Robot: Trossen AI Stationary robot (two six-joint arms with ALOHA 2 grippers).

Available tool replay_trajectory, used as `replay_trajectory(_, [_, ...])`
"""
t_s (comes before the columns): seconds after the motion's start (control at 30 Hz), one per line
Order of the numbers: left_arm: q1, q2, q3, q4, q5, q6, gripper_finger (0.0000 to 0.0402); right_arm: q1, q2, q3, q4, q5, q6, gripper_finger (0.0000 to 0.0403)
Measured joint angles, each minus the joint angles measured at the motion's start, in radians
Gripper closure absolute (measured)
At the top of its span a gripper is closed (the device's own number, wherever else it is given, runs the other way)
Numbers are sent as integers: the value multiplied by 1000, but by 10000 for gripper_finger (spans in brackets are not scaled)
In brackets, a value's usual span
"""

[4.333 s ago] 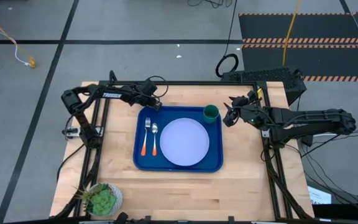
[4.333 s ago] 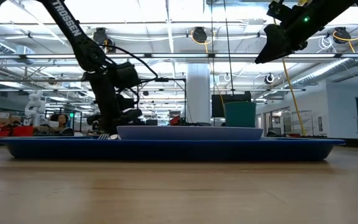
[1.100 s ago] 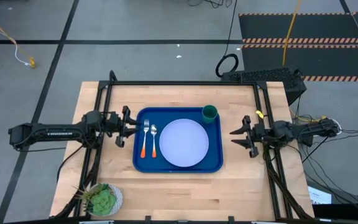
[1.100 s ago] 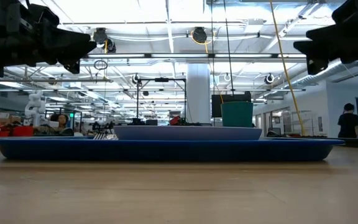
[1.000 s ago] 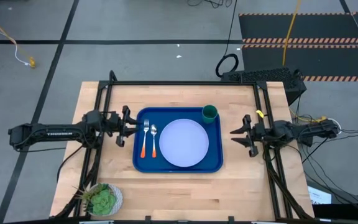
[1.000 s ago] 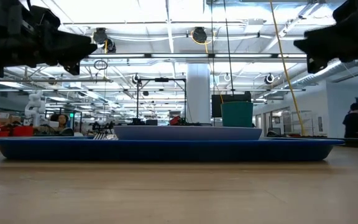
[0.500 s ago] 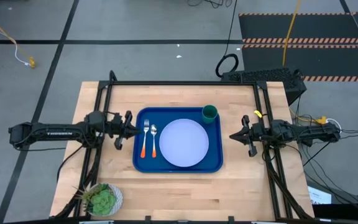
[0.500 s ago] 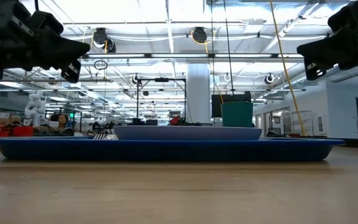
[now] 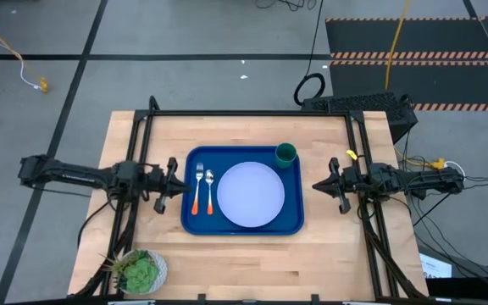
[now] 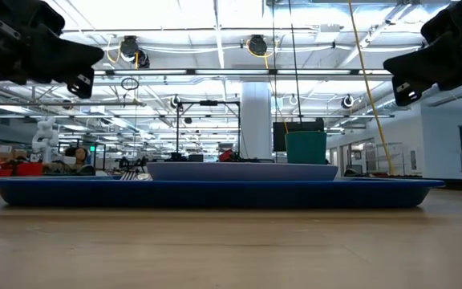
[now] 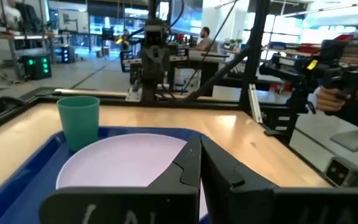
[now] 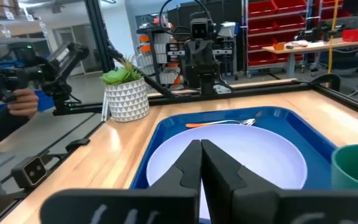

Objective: Pick and place plate/cup/fork/spoon on tray
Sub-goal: Return to Home Position

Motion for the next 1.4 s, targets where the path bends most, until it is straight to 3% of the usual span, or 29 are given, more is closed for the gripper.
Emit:
replay_trajectory(0.47, [0, -471, 1, -486, -51, -36, 401, 0, 0, 0, 0, -16, -16, 403])
replay_trajectory(0.93, [-12, -469, 1, -489, -48, 71, 386, 0, 3, 0, 1, -45, -74, 403])
replay_trajectory(1.4, [-12, -469, 1, -488, -48, 56, 376, 0, 7, 0, 16, -41, -49, 403])
